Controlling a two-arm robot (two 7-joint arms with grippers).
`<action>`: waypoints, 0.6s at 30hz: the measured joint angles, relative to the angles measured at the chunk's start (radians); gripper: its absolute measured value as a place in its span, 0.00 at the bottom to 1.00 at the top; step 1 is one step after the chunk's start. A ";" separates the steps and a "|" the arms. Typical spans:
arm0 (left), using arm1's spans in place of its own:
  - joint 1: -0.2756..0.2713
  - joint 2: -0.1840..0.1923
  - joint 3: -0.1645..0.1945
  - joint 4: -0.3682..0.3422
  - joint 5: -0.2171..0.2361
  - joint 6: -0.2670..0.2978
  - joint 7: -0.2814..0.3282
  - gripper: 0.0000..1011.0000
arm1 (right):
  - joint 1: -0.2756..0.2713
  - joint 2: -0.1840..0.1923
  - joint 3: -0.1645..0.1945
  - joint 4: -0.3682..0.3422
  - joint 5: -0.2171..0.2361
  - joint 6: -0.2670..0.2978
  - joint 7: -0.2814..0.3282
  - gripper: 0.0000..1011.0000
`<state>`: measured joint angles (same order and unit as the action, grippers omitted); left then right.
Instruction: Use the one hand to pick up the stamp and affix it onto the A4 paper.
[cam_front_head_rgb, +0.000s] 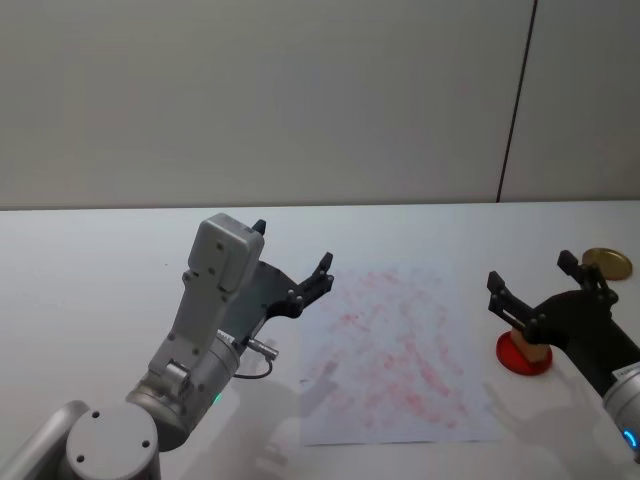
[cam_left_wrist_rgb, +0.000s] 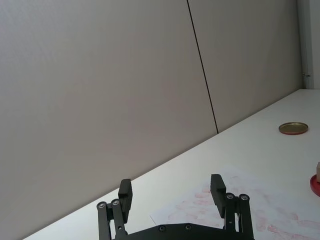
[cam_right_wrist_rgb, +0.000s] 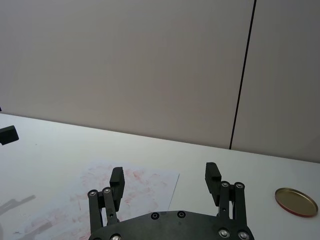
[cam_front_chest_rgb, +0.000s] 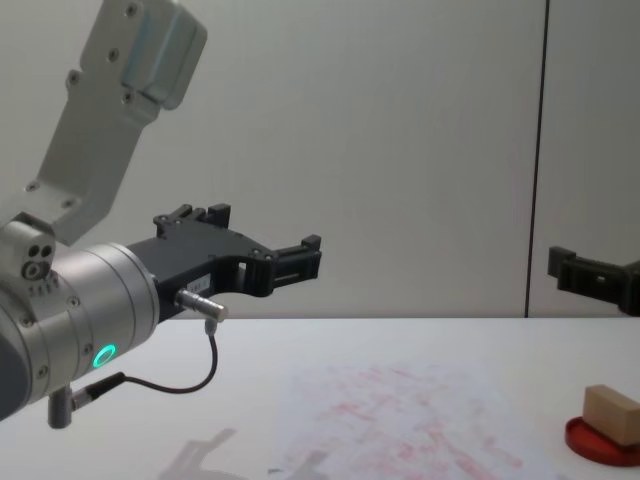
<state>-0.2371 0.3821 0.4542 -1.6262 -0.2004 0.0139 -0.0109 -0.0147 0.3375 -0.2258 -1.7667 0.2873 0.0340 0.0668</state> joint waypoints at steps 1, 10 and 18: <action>0.000 0.000 0.000 0.000 0.000 0.000 0.000 0.98 | 0.000 0.000 0.000 0.000 0.000 0.000 0.000 0.99; 0.000 0.000 0.000 0.000 0.000 0.000 0.000 0.98 | 0.000 0.000 0.000 0.000 0.000 0.000 0.000 0.99; 0.000 0.000 0.000 0.000 0.000 0.000 0.000 0.98 | 0.000 0.000 0.000 0.000 0.000 0.000 0.000 0.99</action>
<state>-0.2371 0.3821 0.4542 -1.6262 -0.2004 0.0139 -0.0109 -0.0146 0.3375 -0.2258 -1.7668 0.2873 0.0340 0.0668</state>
